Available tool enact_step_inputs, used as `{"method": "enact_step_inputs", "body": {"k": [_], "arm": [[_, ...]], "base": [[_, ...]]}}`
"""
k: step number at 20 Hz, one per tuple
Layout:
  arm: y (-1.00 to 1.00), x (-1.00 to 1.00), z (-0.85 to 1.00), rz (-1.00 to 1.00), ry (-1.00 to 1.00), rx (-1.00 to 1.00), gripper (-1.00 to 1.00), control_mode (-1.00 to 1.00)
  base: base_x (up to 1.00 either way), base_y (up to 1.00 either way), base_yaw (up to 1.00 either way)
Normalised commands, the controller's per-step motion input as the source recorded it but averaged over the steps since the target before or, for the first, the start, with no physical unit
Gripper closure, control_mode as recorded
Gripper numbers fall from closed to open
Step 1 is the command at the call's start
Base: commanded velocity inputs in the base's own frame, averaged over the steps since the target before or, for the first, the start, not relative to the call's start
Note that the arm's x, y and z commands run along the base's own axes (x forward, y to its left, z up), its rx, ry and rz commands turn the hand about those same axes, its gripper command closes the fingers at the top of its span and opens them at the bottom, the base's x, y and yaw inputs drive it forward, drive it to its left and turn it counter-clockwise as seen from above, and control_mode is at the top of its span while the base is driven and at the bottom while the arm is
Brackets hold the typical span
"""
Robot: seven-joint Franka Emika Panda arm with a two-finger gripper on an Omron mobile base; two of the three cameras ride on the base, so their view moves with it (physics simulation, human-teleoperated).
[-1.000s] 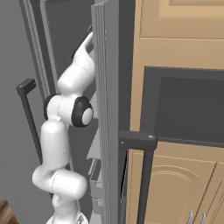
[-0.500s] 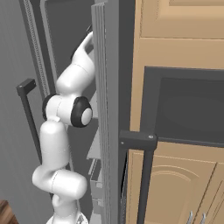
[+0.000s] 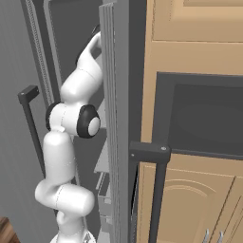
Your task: Take the eggplant, cucumber, and bell pepper from the freezer and place them in the bowl on the counter.
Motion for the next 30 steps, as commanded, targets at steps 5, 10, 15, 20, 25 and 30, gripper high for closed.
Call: {"method": "enact_step_inputs", "body": {"k": [5, 10, 15, 20, 25, 30], "arm": [[0.0, -0.17, 0.0, -0.09, 0.0, 0.0, 1.0, -1.0], [0.0, -0.14, 0.0, -0.17, 0.0, 0.0, 1.0, -1.0], [0.03, -0.21, 0.0, -0.16, 0.0, 0.0, 1.0, -1.0], [0.06, -0.44, -0.03, -0.16, 0.0, 0.0, 1.0, -1.0], [0.04, -0.63, 0.0, -0.14, -0.01, 0.0, 1.0, -1.0], [0.04, -0.93, -0.07, -0.07, -0.03, 0.0, 1.0, -1.0]], "base": [[0.0, 0.0, 0.0], [0.0, 0.0, 0.0], [0.0, 0.0, 0.0], [0.0, 0.0, 0.0], [0.0, 0.0, 0.0], [0.0, 0.0, 0.0]]}}
